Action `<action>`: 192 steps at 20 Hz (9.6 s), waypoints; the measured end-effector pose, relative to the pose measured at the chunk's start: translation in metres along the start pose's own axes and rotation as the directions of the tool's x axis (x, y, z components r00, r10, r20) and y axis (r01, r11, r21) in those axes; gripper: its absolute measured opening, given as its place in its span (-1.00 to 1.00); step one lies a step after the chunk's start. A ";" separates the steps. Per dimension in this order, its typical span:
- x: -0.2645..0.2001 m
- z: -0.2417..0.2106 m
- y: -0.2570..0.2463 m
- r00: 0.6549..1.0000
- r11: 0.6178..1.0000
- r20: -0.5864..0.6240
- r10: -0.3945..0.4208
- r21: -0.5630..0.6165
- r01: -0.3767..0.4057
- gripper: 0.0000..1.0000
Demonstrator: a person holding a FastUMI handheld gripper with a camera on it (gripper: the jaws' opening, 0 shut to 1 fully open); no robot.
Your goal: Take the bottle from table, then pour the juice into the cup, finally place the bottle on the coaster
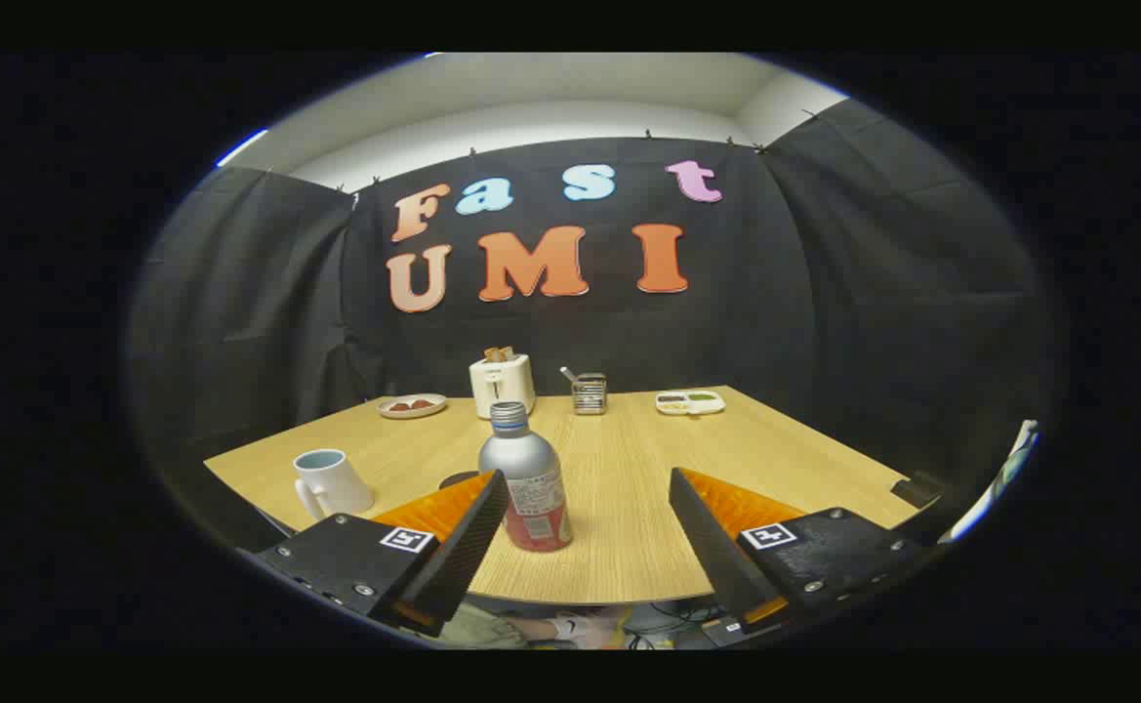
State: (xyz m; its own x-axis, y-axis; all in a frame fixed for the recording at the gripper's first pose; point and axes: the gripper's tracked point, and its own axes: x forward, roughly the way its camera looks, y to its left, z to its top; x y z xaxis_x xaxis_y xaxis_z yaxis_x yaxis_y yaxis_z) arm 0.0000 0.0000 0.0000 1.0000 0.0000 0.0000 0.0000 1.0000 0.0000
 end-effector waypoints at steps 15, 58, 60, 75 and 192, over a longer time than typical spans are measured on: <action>0.002 0.000 -0.014 0.999 0.999 0.004 -0.032 0.030 0.032 0.97; 0.082 -0.048 0.061 1.000 0.984 -0.017 -0.007 -0.175 0.004 0.51; 0.081 -0.034 0.064 1.000 0.967 0.005 -0.024 -0.255 0.024 0.51; 0.088 0.007 0.148 0.990 0.664 0.137 0.008 -0.741 0.097 0.51; 0.109 0.053 0.218 0.986 -0.625 0.028 0.167 -0.770 0.128 0.49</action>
State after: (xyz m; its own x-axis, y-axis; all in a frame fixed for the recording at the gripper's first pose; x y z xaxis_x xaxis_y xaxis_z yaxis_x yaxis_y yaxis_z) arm 0.1092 0.2183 0.0526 0.9855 0.1673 0.0283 0.1282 -0.6253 -0.7698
